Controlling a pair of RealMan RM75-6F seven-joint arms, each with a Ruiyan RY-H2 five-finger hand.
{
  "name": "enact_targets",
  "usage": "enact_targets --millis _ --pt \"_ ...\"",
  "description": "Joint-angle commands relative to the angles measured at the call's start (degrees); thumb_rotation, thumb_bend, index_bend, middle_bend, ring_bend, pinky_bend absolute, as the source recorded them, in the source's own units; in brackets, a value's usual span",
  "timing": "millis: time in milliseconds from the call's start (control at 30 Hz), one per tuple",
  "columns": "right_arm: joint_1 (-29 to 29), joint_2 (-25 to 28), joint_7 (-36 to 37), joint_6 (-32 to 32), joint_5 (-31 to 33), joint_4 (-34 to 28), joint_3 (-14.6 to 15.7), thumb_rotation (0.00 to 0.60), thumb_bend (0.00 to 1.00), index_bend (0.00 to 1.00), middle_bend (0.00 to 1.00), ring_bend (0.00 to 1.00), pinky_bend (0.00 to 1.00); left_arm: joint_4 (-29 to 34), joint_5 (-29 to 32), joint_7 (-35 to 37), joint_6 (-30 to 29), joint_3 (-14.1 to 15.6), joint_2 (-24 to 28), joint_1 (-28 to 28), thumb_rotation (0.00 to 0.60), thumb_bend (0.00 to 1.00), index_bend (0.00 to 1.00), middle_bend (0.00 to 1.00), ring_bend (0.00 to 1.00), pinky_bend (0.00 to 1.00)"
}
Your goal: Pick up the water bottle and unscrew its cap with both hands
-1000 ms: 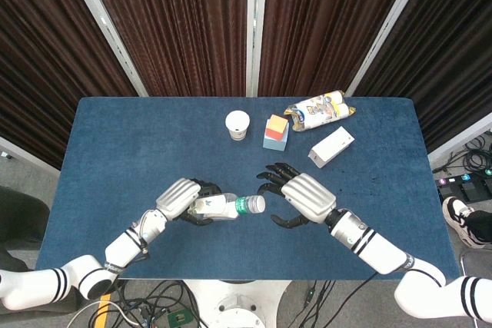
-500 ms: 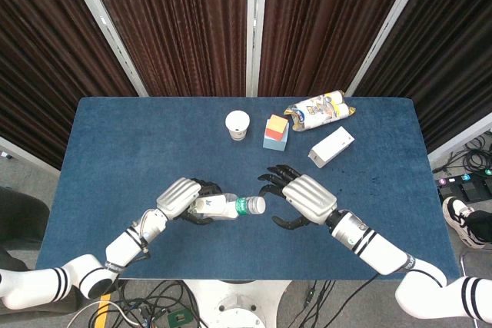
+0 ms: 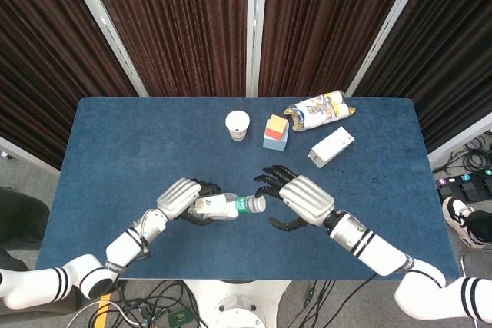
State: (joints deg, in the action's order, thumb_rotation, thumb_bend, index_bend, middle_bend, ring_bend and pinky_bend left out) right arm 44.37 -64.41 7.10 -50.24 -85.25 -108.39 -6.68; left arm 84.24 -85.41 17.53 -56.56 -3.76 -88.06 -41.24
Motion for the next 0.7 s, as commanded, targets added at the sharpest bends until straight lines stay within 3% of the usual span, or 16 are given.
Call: enact_targets --millis 33,700 --pt "-0.2 0.0 0.1 -0.3 0.4 0.4 -0.1 0.513 0.31 0.28 0.12 0.00 0.00 0.1 -0.2 0.1 -0.1 0.0 0.1 0.0 0.600 0.34 0.56 0.57 0.44 0.42" --pt "-0.2 0.1 0.0 0.4 0.5 0.5 0.3 0.513 0.31 0.28 0.12 0.00 0.00 0.2 0.1 -0.3 0.1 -0.1 0.1 -0.1 0.600 0.34 0.56 0.57 0.44 0.42"
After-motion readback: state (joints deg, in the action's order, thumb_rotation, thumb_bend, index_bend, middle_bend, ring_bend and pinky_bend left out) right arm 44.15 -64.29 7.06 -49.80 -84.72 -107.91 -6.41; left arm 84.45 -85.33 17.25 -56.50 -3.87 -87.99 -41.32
